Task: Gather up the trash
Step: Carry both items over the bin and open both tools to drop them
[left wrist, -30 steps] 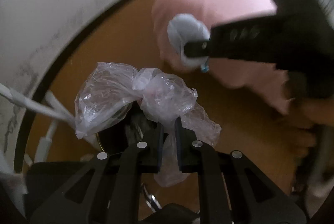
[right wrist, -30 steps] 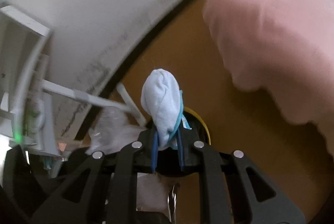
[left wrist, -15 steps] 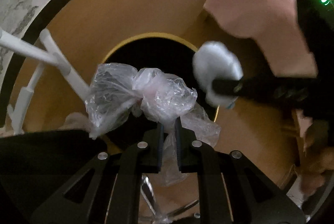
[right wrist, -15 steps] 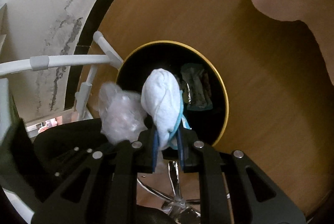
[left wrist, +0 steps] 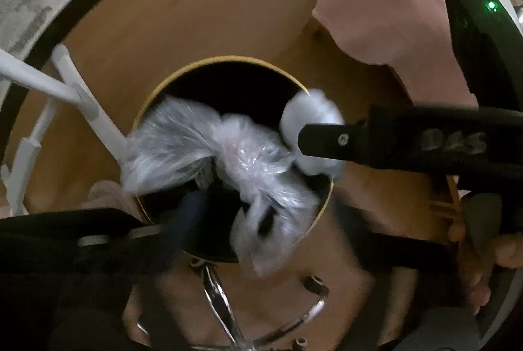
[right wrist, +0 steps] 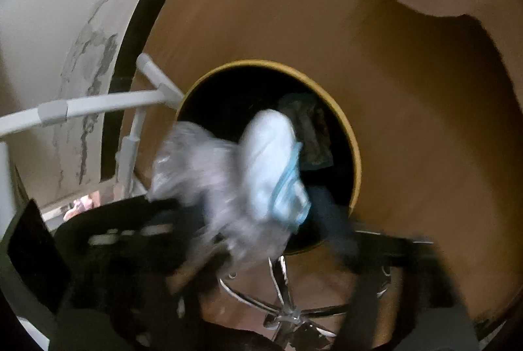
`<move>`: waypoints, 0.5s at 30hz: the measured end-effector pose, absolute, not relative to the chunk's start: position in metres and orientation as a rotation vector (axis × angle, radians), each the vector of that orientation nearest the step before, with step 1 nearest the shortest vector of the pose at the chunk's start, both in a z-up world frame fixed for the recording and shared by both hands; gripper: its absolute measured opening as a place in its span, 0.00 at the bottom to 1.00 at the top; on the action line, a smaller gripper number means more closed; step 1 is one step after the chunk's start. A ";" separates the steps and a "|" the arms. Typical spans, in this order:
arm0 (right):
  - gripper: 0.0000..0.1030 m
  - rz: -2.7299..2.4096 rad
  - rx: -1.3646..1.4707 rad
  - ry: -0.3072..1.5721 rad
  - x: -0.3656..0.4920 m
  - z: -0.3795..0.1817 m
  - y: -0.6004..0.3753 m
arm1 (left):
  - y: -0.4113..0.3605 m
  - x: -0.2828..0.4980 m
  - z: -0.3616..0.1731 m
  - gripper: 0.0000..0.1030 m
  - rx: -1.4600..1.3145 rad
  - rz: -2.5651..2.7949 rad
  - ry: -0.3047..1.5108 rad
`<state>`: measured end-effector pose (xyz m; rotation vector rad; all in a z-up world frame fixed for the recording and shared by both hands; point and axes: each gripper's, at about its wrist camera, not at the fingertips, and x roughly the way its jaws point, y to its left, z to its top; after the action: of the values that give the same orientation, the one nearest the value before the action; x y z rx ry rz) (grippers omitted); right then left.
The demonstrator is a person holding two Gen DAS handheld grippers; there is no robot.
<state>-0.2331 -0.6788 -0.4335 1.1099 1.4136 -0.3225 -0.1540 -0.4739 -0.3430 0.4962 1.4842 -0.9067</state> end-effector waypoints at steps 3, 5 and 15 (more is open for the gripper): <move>0.78 -0.367 1.102 1.385 -0.241 -0.419 -0.691 | -0.477 -0.156 -0.334 0.89 0.477 -0.939 1.460; 0.78 -0.413 1.089 1.324 -0.251 -0.398 -0.707 | -0.476 -0.162 -0.321 0.89 0.456 -0.975 1.439; 0.94 -0.960 0.493 0.514 -0.320 -0.100 -0.719 | -0.417 -0.247 -0.040 0.93 0.480 -1.423 0.676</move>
<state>-0.3204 -0.7186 -0.1003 0.4934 0.5140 -0.9602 -0.2465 -0.4169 -0.0398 0.4795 0.6756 -1.4233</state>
